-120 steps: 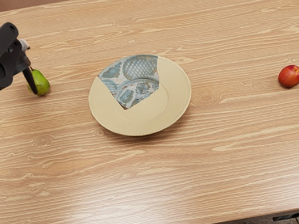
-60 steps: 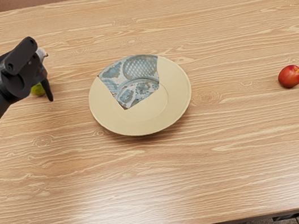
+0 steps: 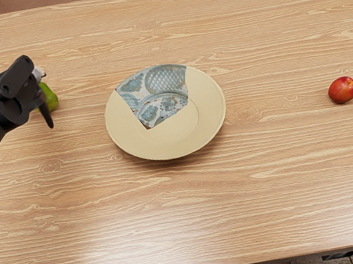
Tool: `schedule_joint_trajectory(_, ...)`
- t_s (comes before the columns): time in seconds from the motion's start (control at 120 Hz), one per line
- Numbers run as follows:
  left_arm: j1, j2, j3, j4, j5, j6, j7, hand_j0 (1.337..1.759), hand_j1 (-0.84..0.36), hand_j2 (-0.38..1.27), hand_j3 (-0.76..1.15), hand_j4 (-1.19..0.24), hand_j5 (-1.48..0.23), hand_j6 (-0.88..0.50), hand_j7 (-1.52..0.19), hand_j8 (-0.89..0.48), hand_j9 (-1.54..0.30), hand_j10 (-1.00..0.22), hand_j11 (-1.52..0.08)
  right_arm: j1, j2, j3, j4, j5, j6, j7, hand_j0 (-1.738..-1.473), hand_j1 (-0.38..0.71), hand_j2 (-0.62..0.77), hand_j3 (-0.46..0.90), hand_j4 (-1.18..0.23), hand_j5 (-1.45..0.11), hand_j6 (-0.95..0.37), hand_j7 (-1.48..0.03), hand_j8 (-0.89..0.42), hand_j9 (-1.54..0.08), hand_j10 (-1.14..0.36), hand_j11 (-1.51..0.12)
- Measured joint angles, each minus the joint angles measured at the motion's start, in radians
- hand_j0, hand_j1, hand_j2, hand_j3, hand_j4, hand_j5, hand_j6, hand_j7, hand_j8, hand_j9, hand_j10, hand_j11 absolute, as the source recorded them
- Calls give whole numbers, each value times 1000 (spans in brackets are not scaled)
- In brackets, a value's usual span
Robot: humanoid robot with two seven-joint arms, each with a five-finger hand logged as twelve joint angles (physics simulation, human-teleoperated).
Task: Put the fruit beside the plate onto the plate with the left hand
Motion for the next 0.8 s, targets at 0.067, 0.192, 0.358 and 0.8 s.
schedule_joint_trajectory(0.067,-1,-3,5,1,0,-1,-1,1658,234,20,0,-100,-124,27,-126,-100,-126,-99,-125,0,0,0,0,0,0,0,-1658,-349,0,0,0,0,-1,0,0,0,0,0)
schedule_joint_trajectory(0.192,-5,-9,11,-2,0,-8,6,1658,196,27,0,-134,-165,19,-168,-126,-168,-132,-168,0,0,0,0,0,0,0,-1658,-349,0,0,0,0,-1,0,0,0,0,0)
schedule_joint_trajectory(0.358,-30,-11,15,-7,-5,-65,35,1658,96,45,0,-224,-267,17,-276,-146,-275,-215,-275,0,0,0,0,0,0,0,-1658,-349,0,0,0,0,-1,0,0,0,0,0)
schedule_joint_trajectory(0.8,-70,-8,7,-8,-29,-203,54,1658,-132,93,0,-327,-489,-26,-519,-189,-530,-421,-529,0,0,0,0,0,1,0,-1658,-349,0,0,0,0,-1,0,0,0,0,0)
